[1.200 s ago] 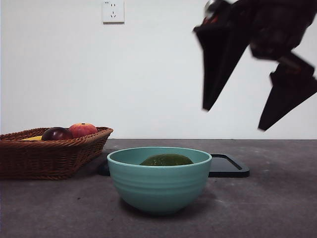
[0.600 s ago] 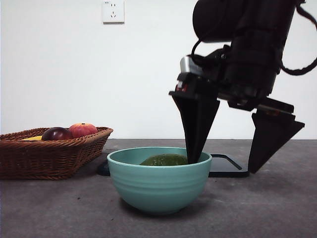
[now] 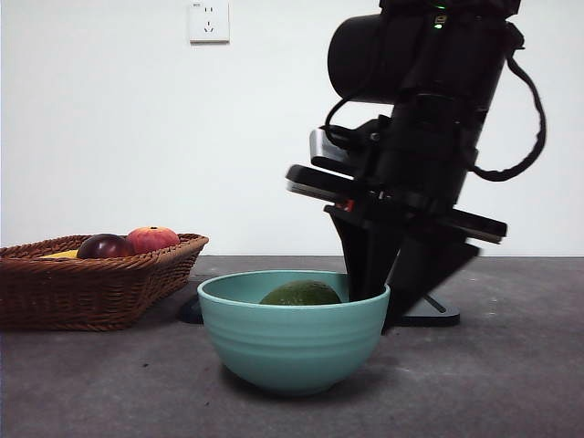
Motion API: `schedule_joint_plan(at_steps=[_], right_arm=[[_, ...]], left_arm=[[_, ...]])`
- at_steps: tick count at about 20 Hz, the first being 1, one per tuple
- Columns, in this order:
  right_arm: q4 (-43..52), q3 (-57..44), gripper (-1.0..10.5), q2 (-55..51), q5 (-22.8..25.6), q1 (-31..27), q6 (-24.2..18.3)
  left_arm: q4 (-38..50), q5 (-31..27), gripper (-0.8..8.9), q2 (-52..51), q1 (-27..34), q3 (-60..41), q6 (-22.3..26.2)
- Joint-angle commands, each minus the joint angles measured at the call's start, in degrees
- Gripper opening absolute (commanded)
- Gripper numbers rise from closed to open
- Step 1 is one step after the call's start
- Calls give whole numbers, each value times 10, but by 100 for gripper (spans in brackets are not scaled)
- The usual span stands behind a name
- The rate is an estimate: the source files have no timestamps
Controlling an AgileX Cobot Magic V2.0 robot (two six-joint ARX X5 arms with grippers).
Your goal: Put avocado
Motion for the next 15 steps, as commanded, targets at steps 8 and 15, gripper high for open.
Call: schedule_joint_plan(at_steps=[8, 15], right_arm=[[-46, 53, 6, 10, 20, -2, 26], [-117, 203, 6, 47, 32, -71, 3]], left_arm=[[5, -4, 561, 2, -3, 5, 14], [1, -4, 561, 2, -3, 5, 14]])
